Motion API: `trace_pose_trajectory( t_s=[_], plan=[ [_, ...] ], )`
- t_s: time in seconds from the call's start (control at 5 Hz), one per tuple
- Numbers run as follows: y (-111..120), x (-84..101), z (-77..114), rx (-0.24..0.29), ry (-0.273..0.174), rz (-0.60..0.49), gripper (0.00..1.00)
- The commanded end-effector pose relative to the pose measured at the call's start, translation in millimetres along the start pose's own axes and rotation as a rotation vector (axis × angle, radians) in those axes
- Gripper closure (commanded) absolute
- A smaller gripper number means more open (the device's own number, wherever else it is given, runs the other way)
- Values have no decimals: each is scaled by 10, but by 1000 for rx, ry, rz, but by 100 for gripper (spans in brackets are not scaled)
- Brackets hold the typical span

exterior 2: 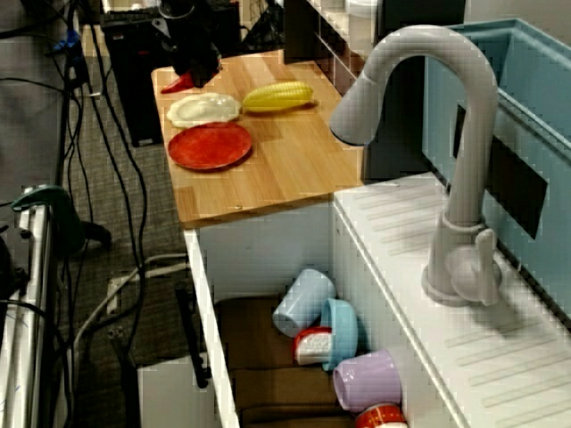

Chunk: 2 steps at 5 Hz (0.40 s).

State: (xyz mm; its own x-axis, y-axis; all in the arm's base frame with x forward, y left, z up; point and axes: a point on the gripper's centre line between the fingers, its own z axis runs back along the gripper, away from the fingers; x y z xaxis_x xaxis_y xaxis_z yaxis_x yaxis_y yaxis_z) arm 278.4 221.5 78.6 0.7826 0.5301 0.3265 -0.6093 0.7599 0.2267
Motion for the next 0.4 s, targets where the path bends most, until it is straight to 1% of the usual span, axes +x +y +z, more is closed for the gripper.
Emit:
trace_pose_trajectory(
  t_s=[0.0,0.2],
  plan=[
    [1,89,98,3,-98,53,100],
    [-51,94,73,9,-105,55,100]
  ],
)
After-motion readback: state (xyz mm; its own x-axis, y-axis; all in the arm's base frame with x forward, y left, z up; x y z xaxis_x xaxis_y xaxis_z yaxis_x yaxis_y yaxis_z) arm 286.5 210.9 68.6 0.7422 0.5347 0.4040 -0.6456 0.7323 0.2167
